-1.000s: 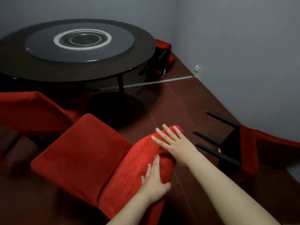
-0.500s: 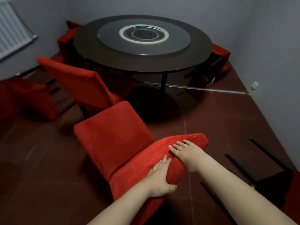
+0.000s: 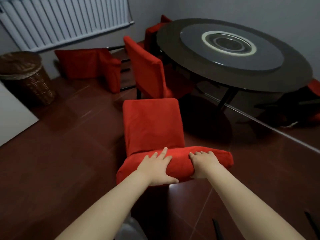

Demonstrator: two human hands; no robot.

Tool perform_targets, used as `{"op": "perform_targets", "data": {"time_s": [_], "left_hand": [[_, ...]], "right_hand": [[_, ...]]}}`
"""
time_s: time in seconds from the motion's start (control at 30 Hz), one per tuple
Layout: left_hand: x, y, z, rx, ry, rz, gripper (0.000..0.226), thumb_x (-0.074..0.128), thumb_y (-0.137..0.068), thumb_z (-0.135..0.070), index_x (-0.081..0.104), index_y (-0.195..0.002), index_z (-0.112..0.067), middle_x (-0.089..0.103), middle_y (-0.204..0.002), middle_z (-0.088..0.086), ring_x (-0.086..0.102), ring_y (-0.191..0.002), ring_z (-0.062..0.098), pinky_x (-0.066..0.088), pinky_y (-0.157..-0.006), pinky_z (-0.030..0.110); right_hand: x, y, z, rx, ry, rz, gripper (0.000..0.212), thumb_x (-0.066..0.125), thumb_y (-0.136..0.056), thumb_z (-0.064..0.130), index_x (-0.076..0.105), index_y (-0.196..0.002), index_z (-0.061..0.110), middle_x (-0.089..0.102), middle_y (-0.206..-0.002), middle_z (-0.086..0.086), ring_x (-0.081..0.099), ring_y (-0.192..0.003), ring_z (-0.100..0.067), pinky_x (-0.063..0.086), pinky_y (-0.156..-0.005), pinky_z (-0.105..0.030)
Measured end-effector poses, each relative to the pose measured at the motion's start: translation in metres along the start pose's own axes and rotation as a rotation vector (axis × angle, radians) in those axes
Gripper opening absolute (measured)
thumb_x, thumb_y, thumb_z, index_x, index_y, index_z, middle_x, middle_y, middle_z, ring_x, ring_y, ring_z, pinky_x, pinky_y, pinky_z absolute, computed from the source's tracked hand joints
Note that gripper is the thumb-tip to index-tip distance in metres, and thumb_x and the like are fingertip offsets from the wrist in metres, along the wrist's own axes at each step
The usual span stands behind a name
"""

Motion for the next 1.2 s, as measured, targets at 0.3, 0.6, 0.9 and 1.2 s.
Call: {"op": "perform_targets", "data": {"time_s": [0.3, 0.6, 0.9, 1.2], "left_hand": [[-0.006, 0.013, 0.022, 0.028, -0.223, -0.202, 0.079, 0.061, -0.082, -0.048, 0.02, -0.148, -0.033, 0.043, -0.146, 0.002, 0.059, -0.111, 0.031, 0.048, -0.088, 0.04], [-0.028, -0.002, 0.035, 0.083, -0.209, -0.238, 0.065, 0.059, -0.084, -0.048, 0.032, -0.14, -0.028, 0.061, -0.122, -0.002, 0.063, -0.1, 0.028, 0.048, -0.077, 0.038], [-0.014, 0.013, 0.034, 0.167, -0.262, -0.166, 0.065, 0.056, -0.086, -0.05, 0.03, -0.141, -0.028, 0.058, -0.129, -0.005, 0.062, -0.103, 0.027, 0.05, -0.083, 0.04], [0.02, 0.045, 0.031, 0.216, -0.339, -0.048, 0.066, 0.051, -0.093, -0.048, 0.022, -0.149, -0.028, 0.041, -0.149, 0.003, 0.058, -0.114, 0.033, 0.047, -0.094, 0.043]], "right_hand": [[-0.021, -0.009, -0.017, -0.122, -0.06, -0.086, 0.113, 0.072, -0.067, 0.058, 0.002, -0.152, 0.032, -0.001, -0.161, -0.001, 0.003, -0.147, -0.03, 0.016, -0.114, -0.053], [-0.03, -0.022, -0.042, -0.12, 0.004, -0.256, 0.069, 0.062, -0.074, 0.05, 0.038, -0.138, 0.044, 0.06, -0.126, 0.007, 0.057, -0.114, -0.017, 0.039, -0.097, -0.033], [-0.007, -0.001, -0.03, -0.085, -0.025, -0.284, 0.066, 0.058, -0.077, 0.038, 0.04, -0.14, 0.042, 0.063, -0.124, 0.004, 0.059, -0.113, -0.019, 0.042, -0.091, -0.03], [0.025, 0.04, 0.0, -0.12, -0.005, -0.19, 0.054, 0.054, -0.084, 0.031, 0.046, -0.137, 0.036, 0.063, -0.121, 0.001, 0.059, -0.111, -0.023, 0.047, -0.089, -0.034]]}}
Point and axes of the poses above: each hand's wrist, its own y-axis away from the middle knuckle, its own x-axis out of the palm, z = x × y, the point moved 2 cm from there along -y, towards the middle knuckle
